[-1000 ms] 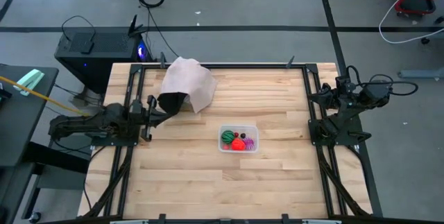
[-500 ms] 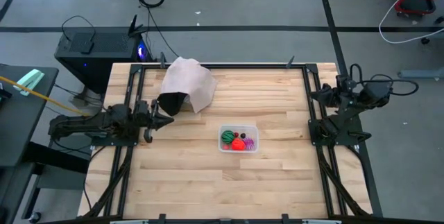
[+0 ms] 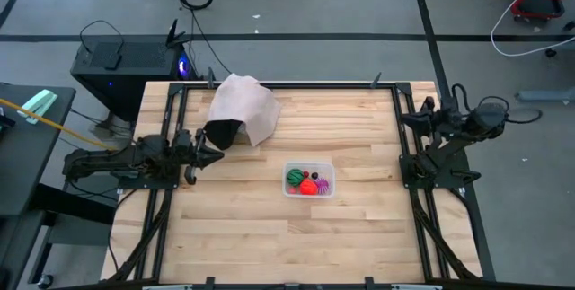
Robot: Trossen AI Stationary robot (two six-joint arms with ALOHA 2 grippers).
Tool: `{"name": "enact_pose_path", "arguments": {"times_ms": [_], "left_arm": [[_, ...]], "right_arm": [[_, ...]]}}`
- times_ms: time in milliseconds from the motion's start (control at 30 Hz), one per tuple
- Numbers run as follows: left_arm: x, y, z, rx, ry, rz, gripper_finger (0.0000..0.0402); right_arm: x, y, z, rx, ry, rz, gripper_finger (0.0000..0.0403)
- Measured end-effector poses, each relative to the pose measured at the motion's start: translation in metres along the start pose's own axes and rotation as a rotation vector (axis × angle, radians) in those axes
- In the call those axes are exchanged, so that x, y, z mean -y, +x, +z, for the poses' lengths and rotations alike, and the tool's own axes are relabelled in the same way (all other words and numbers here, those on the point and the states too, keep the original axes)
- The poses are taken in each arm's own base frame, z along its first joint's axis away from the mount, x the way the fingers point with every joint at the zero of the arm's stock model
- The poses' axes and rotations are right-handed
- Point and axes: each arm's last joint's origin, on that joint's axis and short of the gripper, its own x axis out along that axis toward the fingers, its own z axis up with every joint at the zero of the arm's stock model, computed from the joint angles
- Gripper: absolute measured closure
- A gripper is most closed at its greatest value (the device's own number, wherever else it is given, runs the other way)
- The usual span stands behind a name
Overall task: Pick and placing Produce into tupperware
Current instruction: Return to Home Position
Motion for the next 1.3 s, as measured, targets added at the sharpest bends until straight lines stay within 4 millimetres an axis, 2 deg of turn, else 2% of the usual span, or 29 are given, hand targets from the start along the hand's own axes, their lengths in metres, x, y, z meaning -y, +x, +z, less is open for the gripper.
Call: {"name": "enact_pose_path", "arguments": {"times_ms": [100,200,433,600,700,967,1067,1300], "left_arm": [[0.000,0.000,0.000,0.001,0.000,0.000,0.0375],[0.000,0.000,0.000,0.004,0.000,0.000,0.0379],[0.000,0.000,0.000,0.005,0.000,0.001,0.0369],[0.000,0.000,0.001,0.006,0.000,0.001,0.0366],[0.000,0.000,0.001,0.007,0.000,0.001,0.0371],[0.000,0.000,0.001,0.008,0.000,0.001,0.0381],[0.000,0.000,0.001,0.008,0.001,0.001,0.0376],[0.000,0.000,0.001,0.008,0.000,0.001,0.0366]], "right_arm": [[-0.001,0.000,0.002,0.013,-0.014,0.032,0.0400],[-0.005,-0.004,0.014,0.061,-0.012,0.156,0.0401],[-0.002,-0.031,0.072,0.442,-0.075,0.389,0.0402],[-0.004,-0.039,0.084,0.608,-0.073,0.541,0.0402],[-0.011,-0.032,0.074,0.633,-0.066,0.608,0.0402],[-0.027,-0.003,0.030,0.637,-0.040,0.615,0.0402],[-0.031,0.005,0.014,0.620,0.004,0.630,0.0403],[-0.032,0.016,-0.018,0.706,0.054,0.630,0.0403]]}}
